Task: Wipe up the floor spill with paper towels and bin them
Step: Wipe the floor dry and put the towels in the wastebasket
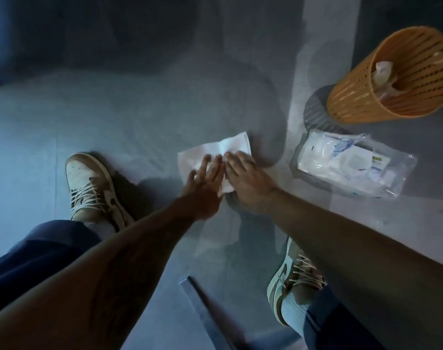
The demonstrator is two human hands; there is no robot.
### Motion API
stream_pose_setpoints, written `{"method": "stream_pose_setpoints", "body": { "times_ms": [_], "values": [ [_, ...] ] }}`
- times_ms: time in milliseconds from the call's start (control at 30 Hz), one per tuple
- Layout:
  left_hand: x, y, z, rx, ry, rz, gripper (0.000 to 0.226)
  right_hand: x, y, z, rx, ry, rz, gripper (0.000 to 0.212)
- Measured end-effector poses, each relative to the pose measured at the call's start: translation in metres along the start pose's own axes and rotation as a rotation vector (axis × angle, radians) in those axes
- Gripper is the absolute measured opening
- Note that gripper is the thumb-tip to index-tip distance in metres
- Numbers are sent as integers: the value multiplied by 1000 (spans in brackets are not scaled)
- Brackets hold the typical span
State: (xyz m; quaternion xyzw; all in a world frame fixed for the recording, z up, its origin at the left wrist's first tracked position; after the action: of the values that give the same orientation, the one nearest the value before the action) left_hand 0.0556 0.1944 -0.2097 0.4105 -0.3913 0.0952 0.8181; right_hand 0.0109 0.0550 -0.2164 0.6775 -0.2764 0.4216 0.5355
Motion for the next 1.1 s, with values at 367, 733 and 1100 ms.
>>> {"method": "stream_pose_setpoints", "body": {
  "times_ms": [367,733,1100],
  "values": [
    [-18,41,-12,-87,181,56,68,1,29,-13,-138,-251,174,31],
    [37,-2,-16,-61,159,167,43,22,-14,26,-154,-147,250,22],
    [-12,29,-33,-178,41,112,72,3,3,34,69,-124,216,17]
  ]
}}
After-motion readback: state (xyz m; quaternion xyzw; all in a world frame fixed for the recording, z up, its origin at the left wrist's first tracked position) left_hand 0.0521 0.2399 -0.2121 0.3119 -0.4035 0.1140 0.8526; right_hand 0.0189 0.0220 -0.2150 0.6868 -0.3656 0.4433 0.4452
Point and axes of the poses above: each hand's wrist, its own y-axis away from the middle knuckle, its own x-axis out of the back of the hand, z = x × y, the point moved 3 cm from there along -y, towards the middle knuckle, and after that the axes turned 12 degrees about y, right-handed, at the moved point
